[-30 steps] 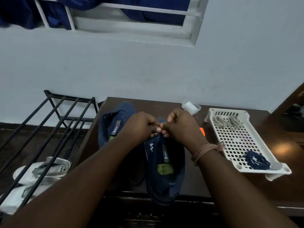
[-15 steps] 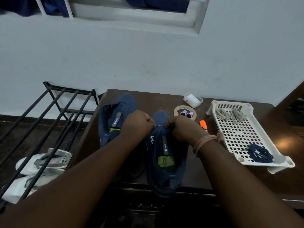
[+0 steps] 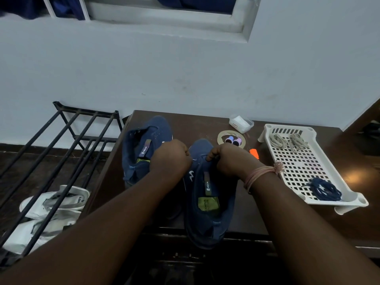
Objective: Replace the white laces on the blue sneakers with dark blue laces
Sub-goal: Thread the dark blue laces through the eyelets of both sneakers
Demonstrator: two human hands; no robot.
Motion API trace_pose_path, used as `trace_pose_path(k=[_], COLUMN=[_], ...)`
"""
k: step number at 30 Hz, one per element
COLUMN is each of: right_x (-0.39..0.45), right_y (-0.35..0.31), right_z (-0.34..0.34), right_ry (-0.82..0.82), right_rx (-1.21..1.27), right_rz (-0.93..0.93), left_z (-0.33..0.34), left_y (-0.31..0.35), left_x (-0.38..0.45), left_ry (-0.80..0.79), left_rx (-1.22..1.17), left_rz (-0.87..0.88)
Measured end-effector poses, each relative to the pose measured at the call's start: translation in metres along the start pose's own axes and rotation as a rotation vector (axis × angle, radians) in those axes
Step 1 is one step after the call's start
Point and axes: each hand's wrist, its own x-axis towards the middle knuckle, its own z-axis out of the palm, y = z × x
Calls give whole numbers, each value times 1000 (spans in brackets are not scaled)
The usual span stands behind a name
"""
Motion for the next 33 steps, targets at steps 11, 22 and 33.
trace_pose_path(k=[11, 22, 33], right_x=[-2, -1, 3], right_y=[-3, -11, -2], right_z=[-1, -2, -4], right_ry=[-12, -31, -17], right_rx=[-14, -75, -49], right_rz=[16, 18, 1], left_z=[3, 21, 9], left_y=[5, 6, 45], left_x=[-5, -11, -42], left_ry=[63, 26, 106], left_rx=[-35, -100, 309], left_rz=[-3, 81, 23])
